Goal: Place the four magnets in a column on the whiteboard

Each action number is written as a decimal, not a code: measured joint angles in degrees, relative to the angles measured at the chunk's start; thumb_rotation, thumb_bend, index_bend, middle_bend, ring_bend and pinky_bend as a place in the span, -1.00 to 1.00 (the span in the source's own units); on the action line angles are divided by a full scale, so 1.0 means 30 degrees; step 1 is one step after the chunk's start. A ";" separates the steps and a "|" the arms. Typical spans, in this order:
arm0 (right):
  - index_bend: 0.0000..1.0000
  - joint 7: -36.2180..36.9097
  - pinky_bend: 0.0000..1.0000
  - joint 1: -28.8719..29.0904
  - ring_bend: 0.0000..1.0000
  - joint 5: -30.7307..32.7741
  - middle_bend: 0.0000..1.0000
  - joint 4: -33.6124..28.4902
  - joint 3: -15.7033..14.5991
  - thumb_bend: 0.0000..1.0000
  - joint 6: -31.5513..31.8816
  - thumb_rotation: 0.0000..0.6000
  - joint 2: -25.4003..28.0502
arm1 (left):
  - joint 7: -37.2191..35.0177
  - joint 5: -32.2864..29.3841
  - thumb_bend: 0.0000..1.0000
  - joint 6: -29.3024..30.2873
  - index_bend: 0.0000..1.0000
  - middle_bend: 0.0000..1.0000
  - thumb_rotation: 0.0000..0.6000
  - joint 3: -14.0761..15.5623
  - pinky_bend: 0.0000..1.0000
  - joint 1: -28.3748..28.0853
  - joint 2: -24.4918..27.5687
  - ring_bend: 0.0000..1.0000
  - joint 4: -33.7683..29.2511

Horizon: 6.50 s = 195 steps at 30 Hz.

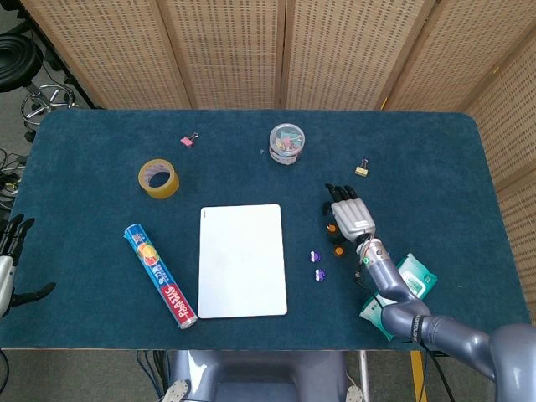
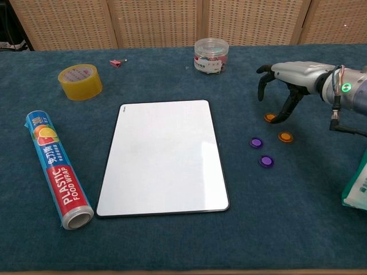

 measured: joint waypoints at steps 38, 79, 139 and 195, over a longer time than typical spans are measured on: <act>-0.09 0.1944 -1.00 0.0386 -1.00 -0.0494 -1.00 0.3187 -0.0507 -0.51 -0.0995 1.00 -0.1189 | 0.0220 -0.0253 -1.00 -0.0094 -1.00 -1.00 1.00 0.0027 -1.00 -0.0135 -0.0166 -1.00 0.0126; 0.06 0.1507 -1.00 0.1052 -1.00 0.0666 -1.00 -0.0192 0.0550 -0.24 -0.0538 1.00 -0.0505 | -0.0328 -0.0051 -1.00 -0.0037 -1.00 -1.00 1.00 0.0091 -1.00 -0.0090 0.0060 -1.00 0.0083; -0.48 -0.3776 -1.00 0.1336 -1.00 0.3269 -1.00 -0.6850 -0.2430 -0.20 0.2016 1.00 0.2619 | -0.3027 0.0872 -1.00 -0.0632 -1.00 -1.00 1.00 0.0515 -1.00 -0.0042 0.1163 -1.00 0.0312; -0.12 -0.0789 -1.00 -0.0987 -1.00 0.0447 -1.00 -0.3087 -0.2737 -0.47 0.0985 1.00 0.1535 | -0.2395 0.0835 -1.00 -0.0501 -1.00 -1.00 1.00 0.0590 -1.00 -0.0058 0.0846 -1.00 0.0212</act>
